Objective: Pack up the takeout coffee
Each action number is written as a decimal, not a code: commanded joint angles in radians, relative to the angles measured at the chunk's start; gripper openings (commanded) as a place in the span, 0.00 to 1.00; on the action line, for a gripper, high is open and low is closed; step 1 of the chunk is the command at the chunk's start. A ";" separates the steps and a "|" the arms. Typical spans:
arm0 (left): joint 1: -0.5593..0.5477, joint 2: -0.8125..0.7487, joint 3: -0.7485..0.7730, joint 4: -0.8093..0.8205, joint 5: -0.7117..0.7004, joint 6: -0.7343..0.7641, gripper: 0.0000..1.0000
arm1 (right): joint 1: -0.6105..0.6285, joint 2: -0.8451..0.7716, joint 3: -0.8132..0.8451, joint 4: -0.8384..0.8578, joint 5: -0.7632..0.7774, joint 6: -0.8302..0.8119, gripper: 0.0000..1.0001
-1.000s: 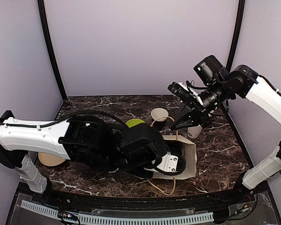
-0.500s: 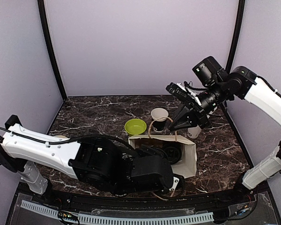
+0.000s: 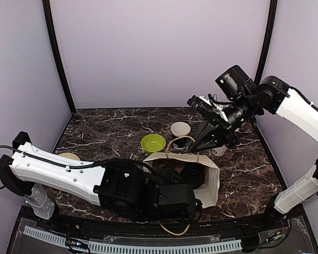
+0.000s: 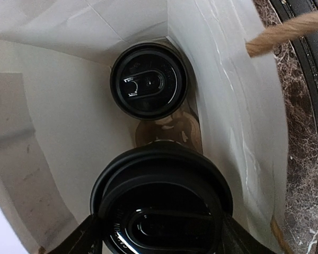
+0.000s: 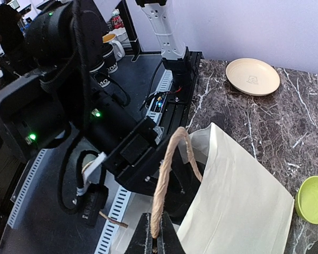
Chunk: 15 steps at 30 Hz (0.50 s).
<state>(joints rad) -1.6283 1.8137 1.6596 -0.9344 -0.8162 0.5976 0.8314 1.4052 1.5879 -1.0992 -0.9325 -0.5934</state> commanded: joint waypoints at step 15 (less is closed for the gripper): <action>0.121 -0.069 -0.129 0.211 0.070 0.019 0.49 | 0.021 0.041 0.040 0.007 -0.050 -0.014 0.00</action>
<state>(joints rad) -1.5135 1.8091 1.5475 -0.7906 -0.7609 0.5964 0.8387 1.4242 1.5925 -1.0981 -0.9550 -0.5941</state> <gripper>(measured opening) 0.707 0.005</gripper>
